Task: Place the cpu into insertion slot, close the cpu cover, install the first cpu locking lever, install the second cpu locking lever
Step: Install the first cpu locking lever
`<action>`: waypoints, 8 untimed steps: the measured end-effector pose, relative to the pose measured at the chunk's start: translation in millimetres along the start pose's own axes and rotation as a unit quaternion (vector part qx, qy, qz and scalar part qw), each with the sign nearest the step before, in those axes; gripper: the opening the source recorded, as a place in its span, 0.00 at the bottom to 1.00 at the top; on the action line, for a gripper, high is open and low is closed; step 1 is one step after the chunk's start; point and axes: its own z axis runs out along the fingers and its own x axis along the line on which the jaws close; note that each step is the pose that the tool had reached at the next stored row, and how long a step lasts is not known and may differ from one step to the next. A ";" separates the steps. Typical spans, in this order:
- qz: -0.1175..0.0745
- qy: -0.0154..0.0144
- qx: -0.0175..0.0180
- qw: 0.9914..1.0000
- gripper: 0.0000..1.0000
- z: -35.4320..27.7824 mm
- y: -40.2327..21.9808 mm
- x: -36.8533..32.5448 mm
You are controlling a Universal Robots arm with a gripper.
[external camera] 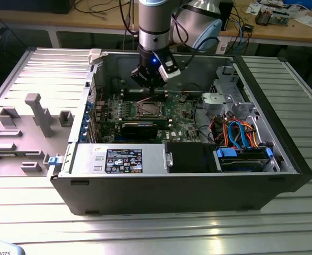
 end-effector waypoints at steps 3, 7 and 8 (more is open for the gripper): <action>0.000 0.000 0.000 1.000 0.11 2.5 -0.2 -2.9; 0.002 0.000 0.000 1.000 0.11 6.5 -0.5 -5.2; 0.003 0.000 0.000 1.000 0.11 7.3 -0.6 -5.3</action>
